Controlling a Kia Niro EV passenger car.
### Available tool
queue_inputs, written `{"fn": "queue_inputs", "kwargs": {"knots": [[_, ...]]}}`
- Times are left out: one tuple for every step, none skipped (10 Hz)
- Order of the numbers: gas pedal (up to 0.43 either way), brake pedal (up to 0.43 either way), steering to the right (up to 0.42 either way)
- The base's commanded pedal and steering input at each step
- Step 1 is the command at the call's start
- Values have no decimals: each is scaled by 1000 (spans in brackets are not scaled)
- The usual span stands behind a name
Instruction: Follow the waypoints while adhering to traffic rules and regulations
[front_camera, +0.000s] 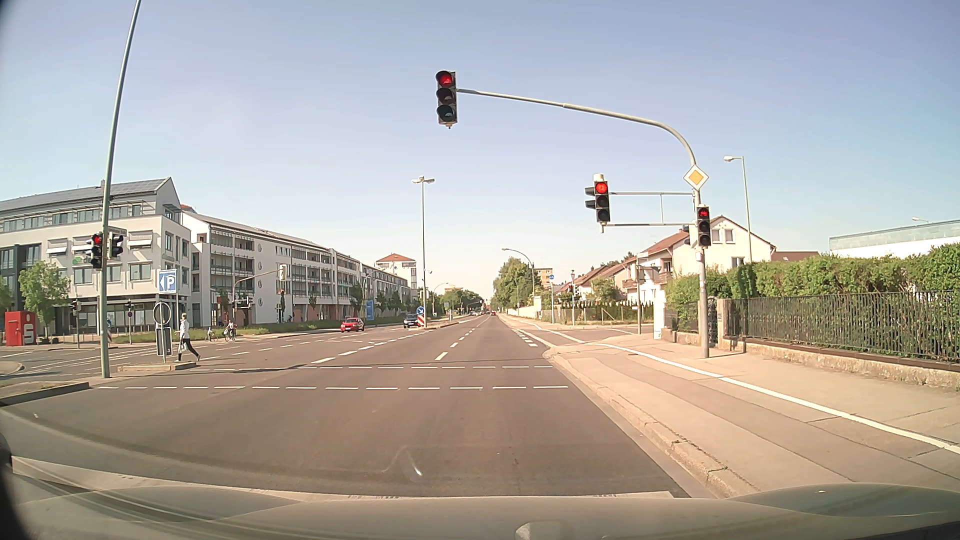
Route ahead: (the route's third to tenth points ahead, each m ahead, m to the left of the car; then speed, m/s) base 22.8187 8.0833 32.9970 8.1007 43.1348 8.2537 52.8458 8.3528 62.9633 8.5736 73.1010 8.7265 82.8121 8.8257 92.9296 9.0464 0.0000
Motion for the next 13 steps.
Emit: {"fn": "queue_inputs", "kwargs": {"knots": [[0, 293, 7], [0, 293, 6], [0, 293, 6], [0, 293, 7], [0, 293, 7], [0, 293, 6], [0, 293, 7], [0, 293, 6], [0, 293, 6], [0, 293, 7], [0, 293, 6], [0, 293, 6], [0, 293, 7]]}}
